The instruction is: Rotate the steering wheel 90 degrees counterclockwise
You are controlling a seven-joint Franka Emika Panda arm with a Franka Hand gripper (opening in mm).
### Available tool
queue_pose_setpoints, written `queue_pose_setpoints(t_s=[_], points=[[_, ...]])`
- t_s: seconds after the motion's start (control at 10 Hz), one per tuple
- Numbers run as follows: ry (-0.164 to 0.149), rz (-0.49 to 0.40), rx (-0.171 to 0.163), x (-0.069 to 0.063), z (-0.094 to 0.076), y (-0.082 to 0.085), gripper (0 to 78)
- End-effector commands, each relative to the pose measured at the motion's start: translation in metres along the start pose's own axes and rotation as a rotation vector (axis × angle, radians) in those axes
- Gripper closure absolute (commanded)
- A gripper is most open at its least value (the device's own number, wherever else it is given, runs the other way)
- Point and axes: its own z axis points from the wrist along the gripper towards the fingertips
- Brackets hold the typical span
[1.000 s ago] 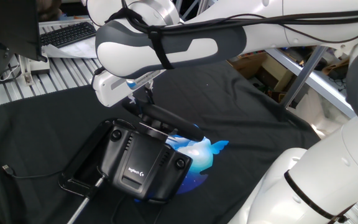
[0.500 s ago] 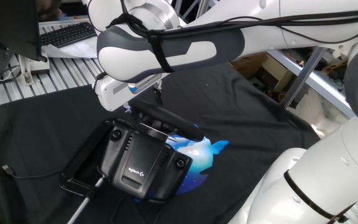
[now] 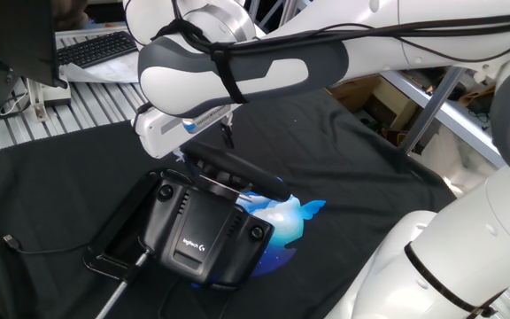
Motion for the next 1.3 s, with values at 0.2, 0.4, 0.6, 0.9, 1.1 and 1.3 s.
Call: queue_pose_setpoints(t_s=[0.2,0.4,0.6,0.9,1.1,1.3], points=[[-0.031,0.099,-0.198,0.014,-0.051,-0.01,0.2],[-0.043,0.128,-0.212,0.017,-0.058,-0.01,0.2],[-0.049,0.16,-0.233,0.019,-0.068,-0.014,0.2],[-0.073,0.176,-0.256,0.021,-0.089,-0.027,0.2],[-0.106,0.19,-0.269,0.019,-0.091,-0.033,0.2],[-0.146,0.146,-0.285,0.007,-0.083,-0.052,0.2]])
